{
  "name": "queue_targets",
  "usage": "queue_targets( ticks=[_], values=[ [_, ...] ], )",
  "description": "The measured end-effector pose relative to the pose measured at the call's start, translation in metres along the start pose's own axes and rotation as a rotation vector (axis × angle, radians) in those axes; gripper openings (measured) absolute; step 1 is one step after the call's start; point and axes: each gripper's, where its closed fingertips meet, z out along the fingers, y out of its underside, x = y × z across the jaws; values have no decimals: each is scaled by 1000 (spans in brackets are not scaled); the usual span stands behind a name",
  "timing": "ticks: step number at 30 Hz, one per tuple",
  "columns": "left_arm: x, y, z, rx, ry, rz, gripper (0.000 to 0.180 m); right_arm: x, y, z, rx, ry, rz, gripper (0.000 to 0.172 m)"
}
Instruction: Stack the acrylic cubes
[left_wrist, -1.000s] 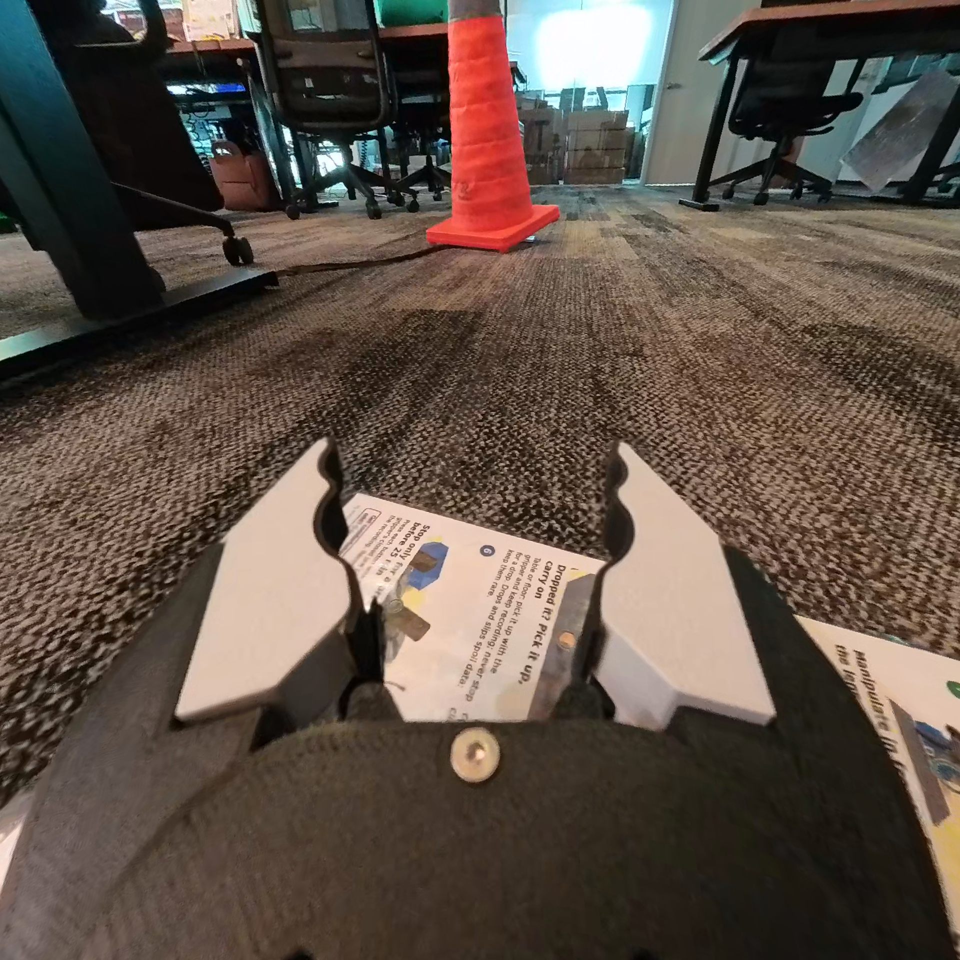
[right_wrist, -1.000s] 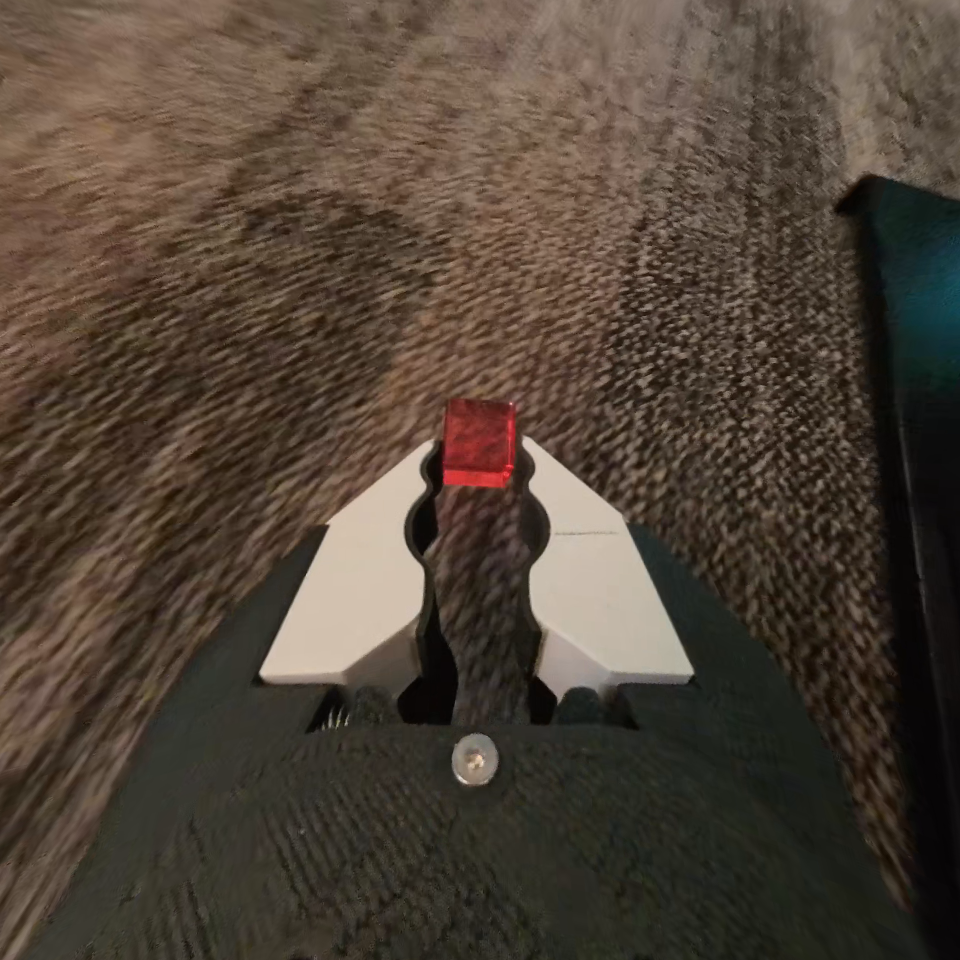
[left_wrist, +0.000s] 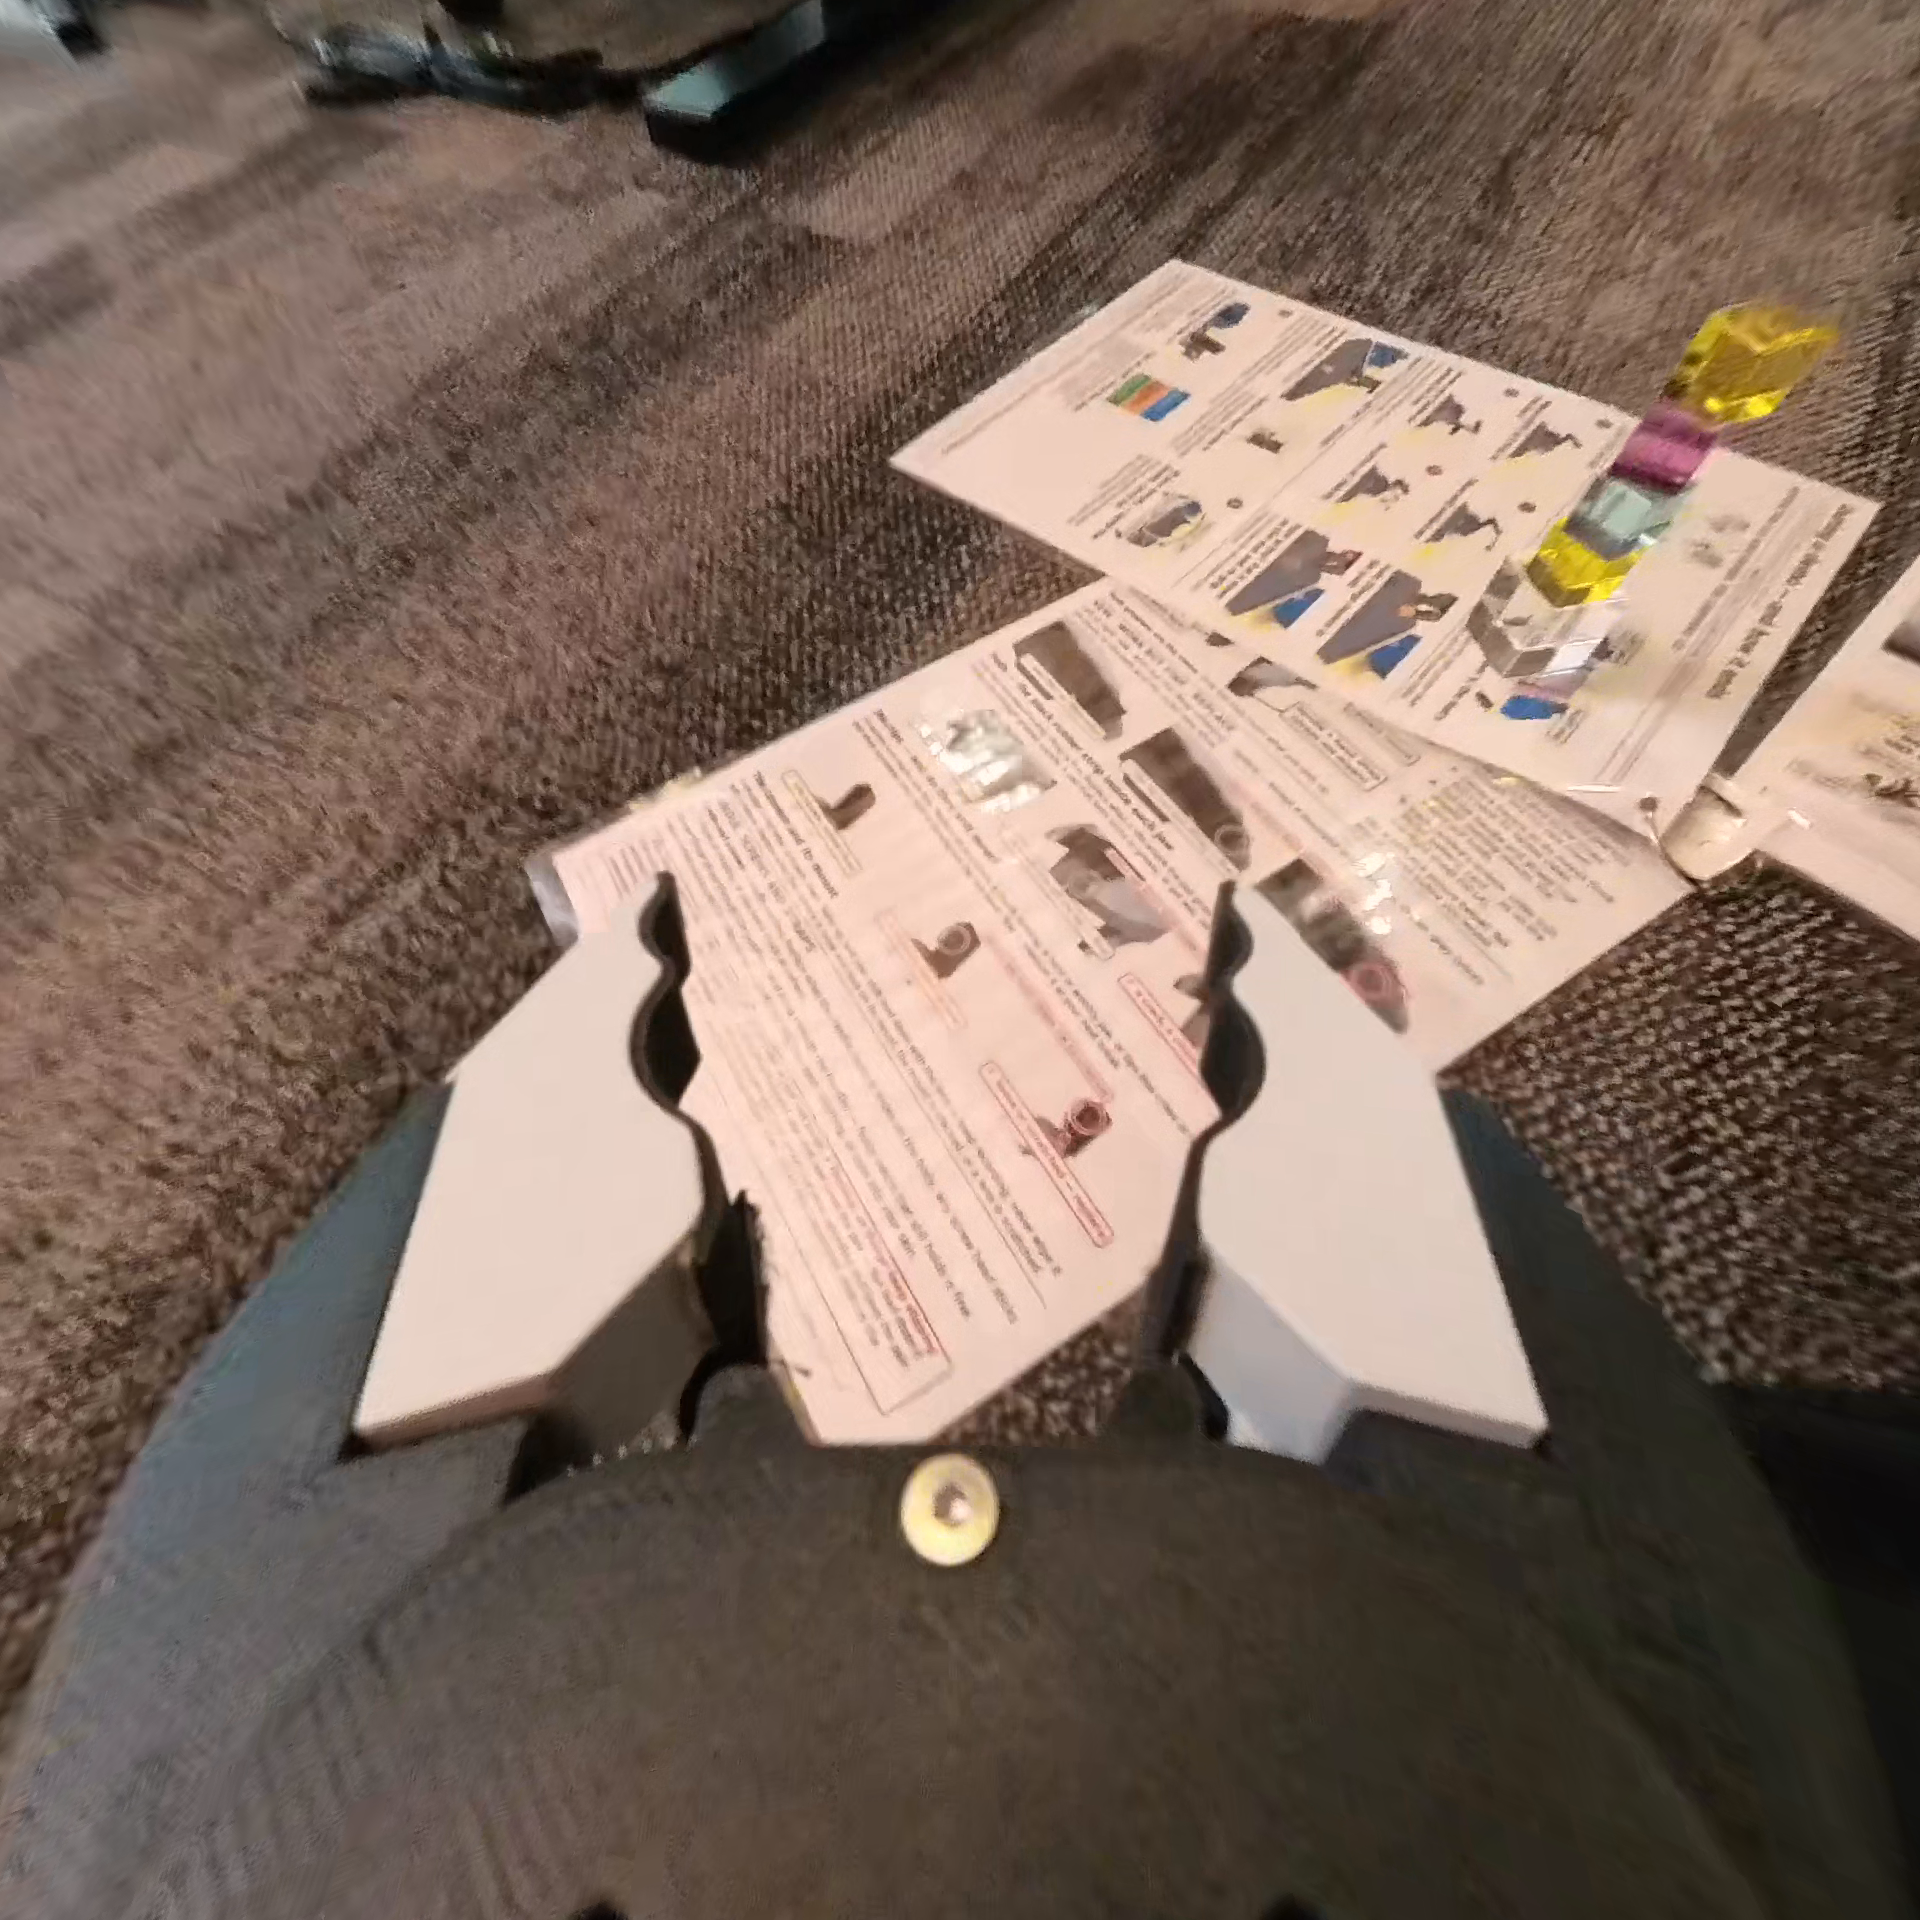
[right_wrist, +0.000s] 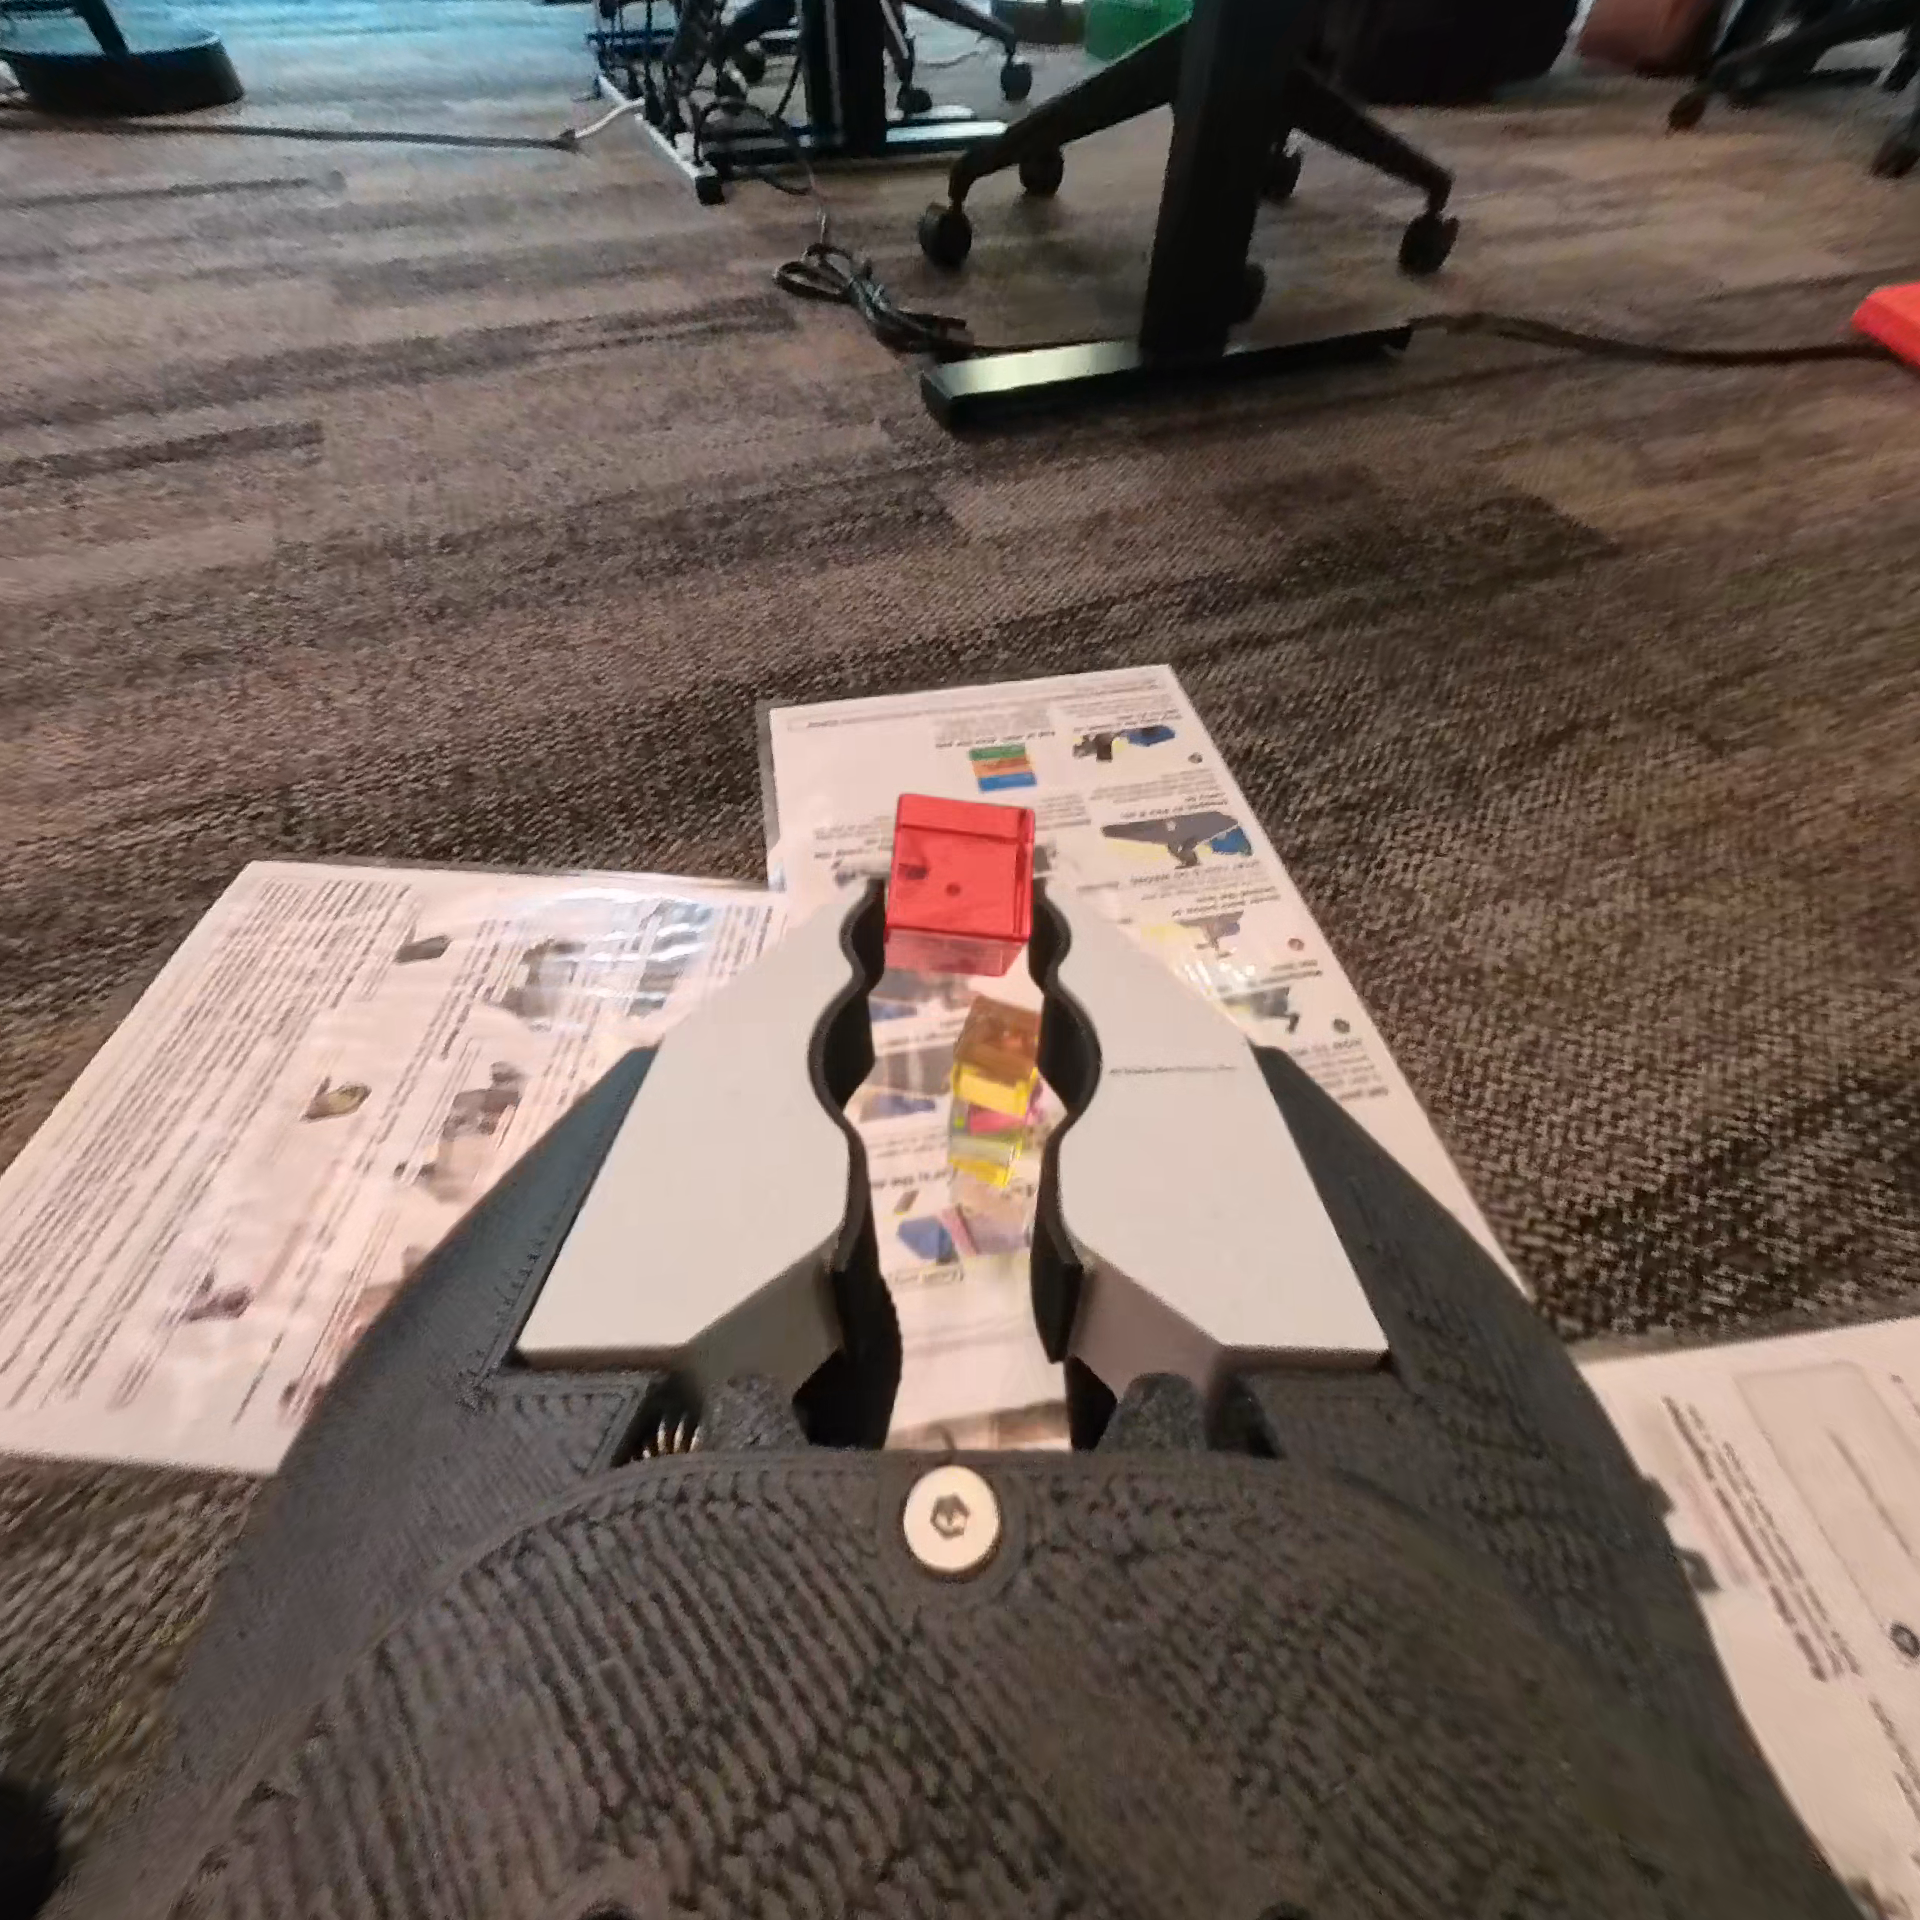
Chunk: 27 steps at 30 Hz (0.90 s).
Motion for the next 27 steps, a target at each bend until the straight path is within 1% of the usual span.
queue_targets(
  ticks=[1, 3, 5, 9, 12, 15, 17, 21, 27],
  values=[
    [3, -5, 0, 32, 17, 16, 98, 4, 1, 5, -9, 18, 4, 25],
    [14, -11, 2, 70, 69, 28, 99, 14, 18, 17, -83, 57, 7, 25],
    [18, -13, 5, 66, 63, 41, 99, 22, 38, 27, -147, 66, 5, 25],
    [28, -15, 11, 67, 77, 86, 100, 21, 59, 38, -213, 1, 10, 25],
    [35, -16, 12, 68, 96, 122, 100, 17, 65, 40, -236, -43, -17, 25],
    [36, -14, 14, 57, 107, 111, 100, 14, 73, 44, -264, -66, -40, 25],
    [34, -13, 14, 51, 110, 83, 100, 17, 71, 44, -247, -48, -61, 25],
    [33, -13, 14, 56, 117, 57, 100, 13, 67, 44, -217, -94, -39, 25],
    [34, -11, 16, 42, 118, 63, 100, 9, 70, 51, -238, -92, -112, 25]
  ],
)
